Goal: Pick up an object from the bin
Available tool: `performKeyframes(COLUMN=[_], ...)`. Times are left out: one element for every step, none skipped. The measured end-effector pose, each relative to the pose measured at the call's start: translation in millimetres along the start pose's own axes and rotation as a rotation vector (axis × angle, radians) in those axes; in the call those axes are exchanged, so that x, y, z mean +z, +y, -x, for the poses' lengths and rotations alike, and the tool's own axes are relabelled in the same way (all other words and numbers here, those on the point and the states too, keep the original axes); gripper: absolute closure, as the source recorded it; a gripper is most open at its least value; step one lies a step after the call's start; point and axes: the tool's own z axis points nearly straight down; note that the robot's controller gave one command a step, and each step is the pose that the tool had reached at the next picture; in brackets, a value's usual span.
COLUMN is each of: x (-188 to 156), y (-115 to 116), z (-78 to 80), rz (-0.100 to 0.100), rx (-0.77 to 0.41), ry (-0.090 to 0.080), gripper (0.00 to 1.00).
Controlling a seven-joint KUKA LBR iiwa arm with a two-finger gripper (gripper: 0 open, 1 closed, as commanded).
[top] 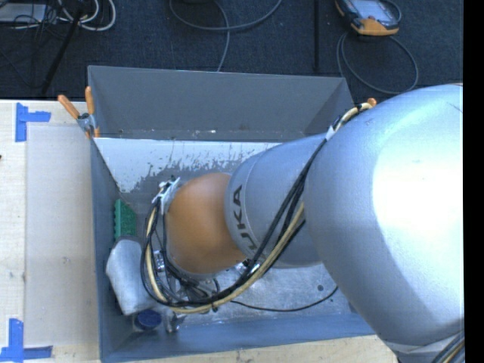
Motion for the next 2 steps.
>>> performKeyframes(x=[-1.5, -1.6], y=[2.2, 11.0], z=[1.6, -5.5], rz=[0.003, -0.001], rx=[-0.001, -0.129], ry=[-0.004, -0.008], gripper=[1.00, 1.00])
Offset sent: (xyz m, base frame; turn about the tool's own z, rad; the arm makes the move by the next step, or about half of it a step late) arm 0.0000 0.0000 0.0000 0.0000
